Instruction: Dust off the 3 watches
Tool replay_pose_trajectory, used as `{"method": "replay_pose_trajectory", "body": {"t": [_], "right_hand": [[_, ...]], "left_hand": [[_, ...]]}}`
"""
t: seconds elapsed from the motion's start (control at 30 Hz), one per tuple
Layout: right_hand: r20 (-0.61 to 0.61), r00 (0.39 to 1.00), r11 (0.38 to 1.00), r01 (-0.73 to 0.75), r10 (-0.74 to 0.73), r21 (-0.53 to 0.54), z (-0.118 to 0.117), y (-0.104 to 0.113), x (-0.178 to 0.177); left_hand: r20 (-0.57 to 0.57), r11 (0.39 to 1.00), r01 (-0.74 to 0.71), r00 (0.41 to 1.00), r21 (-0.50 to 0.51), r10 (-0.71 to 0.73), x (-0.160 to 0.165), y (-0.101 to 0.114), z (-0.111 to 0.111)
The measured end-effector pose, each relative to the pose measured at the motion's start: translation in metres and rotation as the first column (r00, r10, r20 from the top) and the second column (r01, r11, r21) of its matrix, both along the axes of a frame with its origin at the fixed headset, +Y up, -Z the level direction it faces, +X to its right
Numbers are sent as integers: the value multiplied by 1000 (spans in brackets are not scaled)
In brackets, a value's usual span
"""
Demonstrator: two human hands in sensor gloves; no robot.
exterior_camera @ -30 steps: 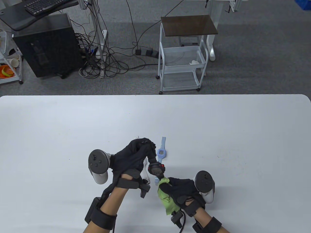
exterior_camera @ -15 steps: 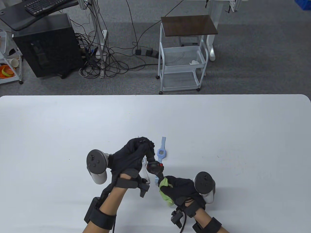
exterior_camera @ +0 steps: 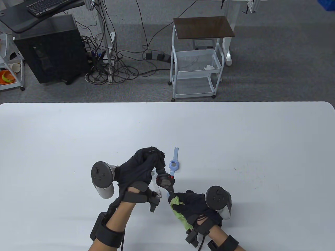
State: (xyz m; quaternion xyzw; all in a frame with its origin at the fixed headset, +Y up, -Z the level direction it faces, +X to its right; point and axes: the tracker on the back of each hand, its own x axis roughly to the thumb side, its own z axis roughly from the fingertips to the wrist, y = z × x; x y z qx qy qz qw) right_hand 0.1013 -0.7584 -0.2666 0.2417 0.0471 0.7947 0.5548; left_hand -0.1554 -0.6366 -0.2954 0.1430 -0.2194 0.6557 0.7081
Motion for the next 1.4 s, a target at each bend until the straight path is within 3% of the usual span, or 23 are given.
{"method": "replay_pose_trajectory", "body": {"t": [0.33,0.47,0.63,0.9,1.03,1.17,1.27,1.4], "right_hand": [[-18,999,999,-30,30,-17,0,-2,1],[-2,999,999,-40,40,30,0,2,2],[55,984,972,-178,171,155,0,8,4],[75,984,978,-170,162,119,-3,3,9],[83,971,963,-234,224,136,-4,3,9],[98,953,949,-296,287,107,-8,-6,16],[135,958,959,-266,252,97,-12,-4,25],[133,920,906,-388,369,167,-12,-4,22]], "left_hand": [[-14,1000,-12,1000,13,12,-4,1,1],[-15,999,-31,999,15,31,-5,4,1],[-8,999,-37,999,7,37,-5,2,0],[-22,999,-47,999,9,47,-5,2,0],[-21,998,-60,998,2,60,-6,1,0],[-6,985,-168,986,-30,168,-13,-1,-3],[-41,994,-110,993,-29,109,-19,-3,-6],[-59,998,-44,997,-45,42,-19,-11,-11]]}}
